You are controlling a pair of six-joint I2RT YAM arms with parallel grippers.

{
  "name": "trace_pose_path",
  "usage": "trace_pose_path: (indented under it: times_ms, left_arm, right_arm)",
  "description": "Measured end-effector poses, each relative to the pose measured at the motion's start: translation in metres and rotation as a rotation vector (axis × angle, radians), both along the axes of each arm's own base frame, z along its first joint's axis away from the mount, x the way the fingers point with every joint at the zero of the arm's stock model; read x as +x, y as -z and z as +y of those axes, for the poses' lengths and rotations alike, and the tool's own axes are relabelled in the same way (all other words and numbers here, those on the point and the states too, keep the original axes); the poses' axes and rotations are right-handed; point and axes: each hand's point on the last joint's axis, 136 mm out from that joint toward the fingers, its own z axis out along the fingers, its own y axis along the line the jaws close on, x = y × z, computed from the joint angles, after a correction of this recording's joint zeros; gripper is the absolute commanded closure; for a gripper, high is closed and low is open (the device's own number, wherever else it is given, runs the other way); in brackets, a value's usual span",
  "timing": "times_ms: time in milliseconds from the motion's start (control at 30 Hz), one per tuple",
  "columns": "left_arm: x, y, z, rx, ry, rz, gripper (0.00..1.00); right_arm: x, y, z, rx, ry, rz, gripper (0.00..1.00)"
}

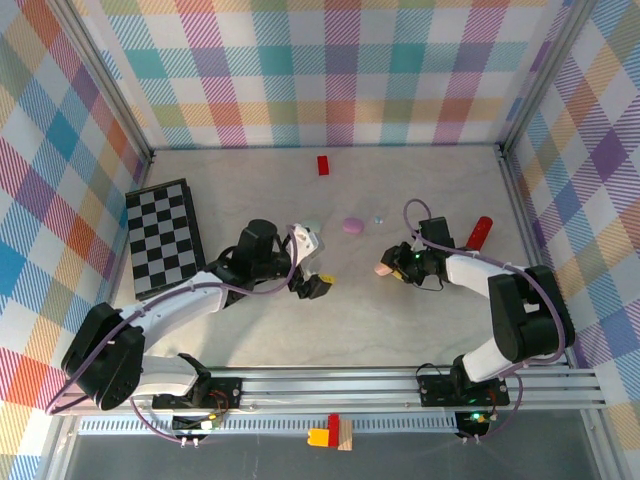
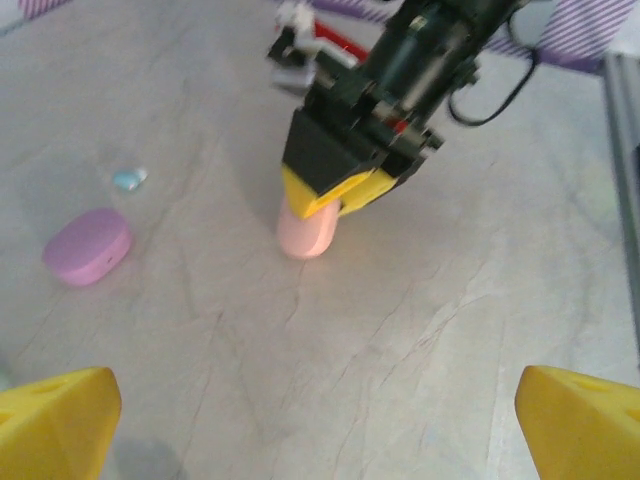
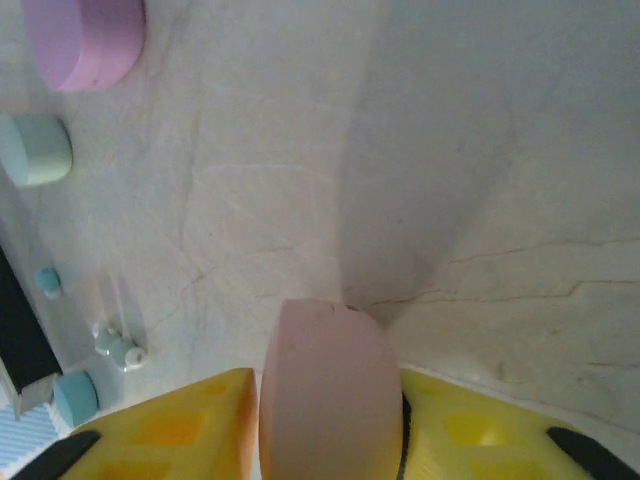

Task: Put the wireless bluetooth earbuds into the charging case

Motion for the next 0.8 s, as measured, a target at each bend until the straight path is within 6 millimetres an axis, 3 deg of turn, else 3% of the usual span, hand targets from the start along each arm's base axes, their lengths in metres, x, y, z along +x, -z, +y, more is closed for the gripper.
trace_pose_path:
  times_ms: [133, 233, 367, 533, 600, 733, 800]
  left_arm:
    - [0.015, -0.005, 0.018, 0.102, -0.115, 0.005, 0.0]
    - [0.023, 0.001, 0.037, 0.193, -0.208, 0.022, 0.01]
    - [0.035, 0.034, 0.07, 0.38, -0.348, 0.125, 0.04]
    - [0.036, 0.084, 0.106, 0.635, -0.459, 0.276, 0.05]
    - [0.028, 0.1, 0.122, 0.724, -0.488, 0.332, 0.07]
    - [0.019, 0.114, 0.153, 0.826, -0.559, 0.411, 0.11]
    - [0.015, 0.121, 0.167, 0.88, -0.587, 0.446, 0.18]
  right_arm:
    - [0.001, -0.003, -0.012, -0.069, 0.017, -0.022, 0.38]
    - [0.004, -0.021, -0.023, -0.14, 0.029, -0.076, 0.29]
    - [0.013, -0.061, -0.032, -0.213, 0.007, -0.197, 0.21]
    - [0.016, -0.096, -0.026, -0.259, -0.067, -0.304, 0.18]
    - [0.014, -0.1, -0.018, -0.266, -0.108, -0.317, 0.18]
    - [0.008, -0.089, -0.008, -0.28, -0.166, -0.29, 0.18]
    - [0.005, -0.081, -0.005, -0.289, -0.186, -0.268, 0.18]
